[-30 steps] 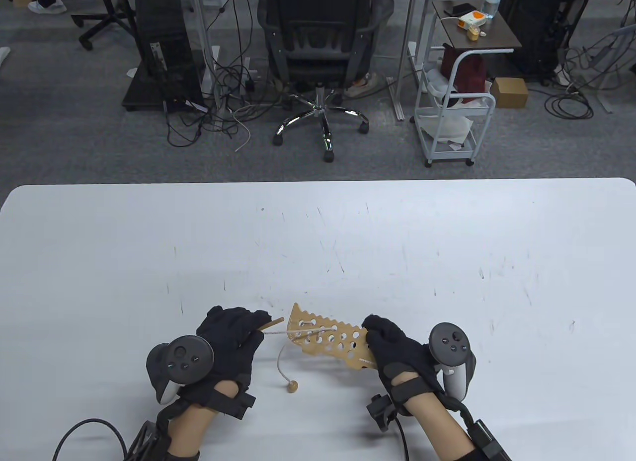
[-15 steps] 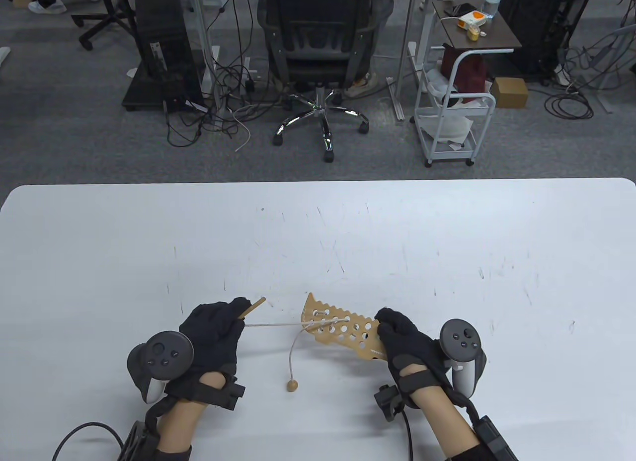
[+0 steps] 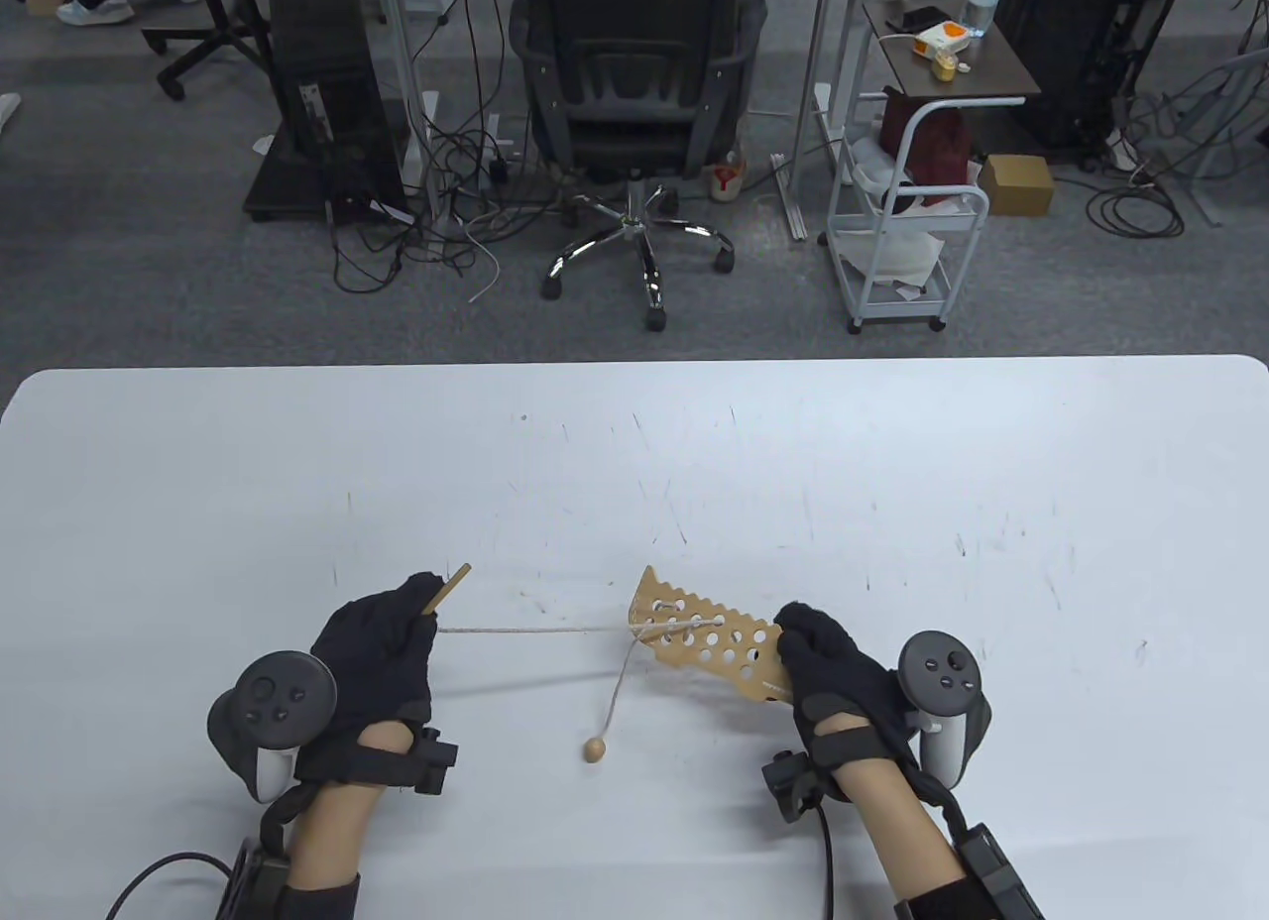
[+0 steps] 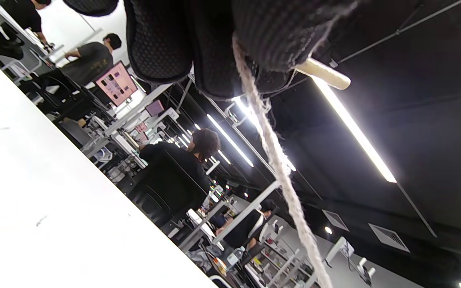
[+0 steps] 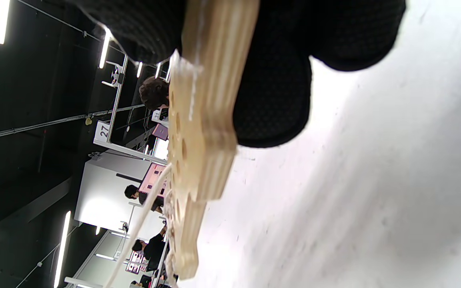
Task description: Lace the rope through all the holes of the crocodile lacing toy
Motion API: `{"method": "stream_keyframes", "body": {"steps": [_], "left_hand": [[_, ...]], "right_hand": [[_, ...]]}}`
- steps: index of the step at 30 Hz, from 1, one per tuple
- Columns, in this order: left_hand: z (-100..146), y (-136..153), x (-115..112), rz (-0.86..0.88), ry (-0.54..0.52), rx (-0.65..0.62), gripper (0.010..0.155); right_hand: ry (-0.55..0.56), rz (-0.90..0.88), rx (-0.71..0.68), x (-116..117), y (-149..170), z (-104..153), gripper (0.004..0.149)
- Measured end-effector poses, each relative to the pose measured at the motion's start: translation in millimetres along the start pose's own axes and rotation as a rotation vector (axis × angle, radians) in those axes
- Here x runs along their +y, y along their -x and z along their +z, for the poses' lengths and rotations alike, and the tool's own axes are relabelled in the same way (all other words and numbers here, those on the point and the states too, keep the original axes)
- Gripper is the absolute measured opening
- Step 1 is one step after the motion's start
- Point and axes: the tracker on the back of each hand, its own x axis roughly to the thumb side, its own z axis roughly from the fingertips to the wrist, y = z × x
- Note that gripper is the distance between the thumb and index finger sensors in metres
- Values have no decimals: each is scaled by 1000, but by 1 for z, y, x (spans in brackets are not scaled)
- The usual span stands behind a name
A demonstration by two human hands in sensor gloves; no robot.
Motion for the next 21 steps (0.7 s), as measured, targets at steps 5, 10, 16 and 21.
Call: {"method": "stream_keyframes", "body": {"steps": [5,10,16,21], "left_hand": [[-2,7,6,14,-31,37,51],[-3,13,12,26,-58,64,52],[-5,19,23,28,-93,86,52],[-4,24,37,77,-140,103,52]], "right_hand": [[42,1,16,-7,4,-3,51],[85,0,28,-15,7,-6,51],[133,30,31,-22,11,-10,50],[135,58,8,-23,8,-10,50]]}}
